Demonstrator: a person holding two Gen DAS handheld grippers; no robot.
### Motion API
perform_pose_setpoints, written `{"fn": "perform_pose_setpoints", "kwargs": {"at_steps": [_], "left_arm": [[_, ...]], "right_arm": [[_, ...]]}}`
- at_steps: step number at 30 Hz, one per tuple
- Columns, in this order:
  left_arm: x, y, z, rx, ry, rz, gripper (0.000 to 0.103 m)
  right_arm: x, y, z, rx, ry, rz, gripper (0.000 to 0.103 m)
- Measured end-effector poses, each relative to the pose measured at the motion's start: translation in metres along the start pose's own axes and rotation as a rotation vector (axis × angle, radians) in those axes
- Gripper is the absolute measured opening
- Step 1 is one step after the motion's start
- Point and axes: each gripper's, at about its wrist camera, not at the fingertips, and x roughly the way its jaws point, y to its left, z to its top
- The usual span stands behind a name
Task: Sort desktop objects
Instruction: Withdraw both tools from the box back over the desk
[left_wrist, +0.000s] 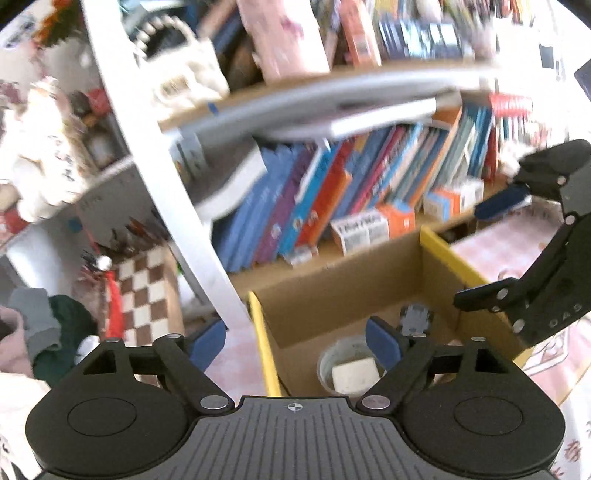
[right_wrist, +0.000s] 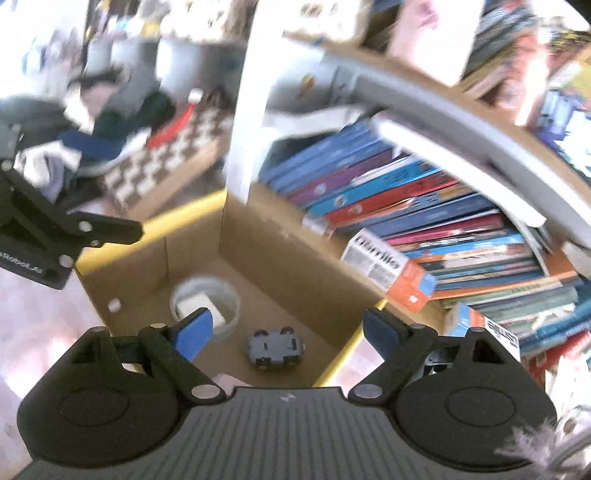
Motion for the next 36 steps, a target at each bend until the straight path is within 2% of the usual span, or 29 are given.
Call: {"fn": "perform_pose_setpoints", "kwargs": {"at_steps": [8, 13, 16, 21, 28, 36], "left_arm": [[-0.055, 0.019, -0.017, -0.110, -0.059, 0.036, 0.089], [-0.078, 0.022, -0.034, -0.138, -0.060, 0.046, 0.090], [-0.089, 0.022, -0.044, -0.145, -0.057, 0.054, 0.090], [-0.102, 0.023, -0.068, -0.211, -0.033, 0.055, 0.090], [-0.105, 0.014, -0.108, -0.248, 0.054, 0.075, 0.090], [-0.109, 0.002, -0.142, -0.219, 0.129, 0.097, 0.090]], "right_arm": [[-0.065, 0.001, -0.013, 0.108, -0.110, -0.037, 0.092], [-0.090, 0.007, -0.031, 0.129, -0.128, -0.059, 0.094], [-0.098, 0.010, -0.043, 0.155, -0.121, -0.069, 0.094], [-0.111, 0.019, -0.069, 0.201, -0.101, -0.082, 0.094], [-0.111, 0.046, -0.115, 0.245, -0.031, -0.082, 0.094], [-0.103, 0.072, -0.145, 0.277, 0.037, -0.047, 0.094]]}}
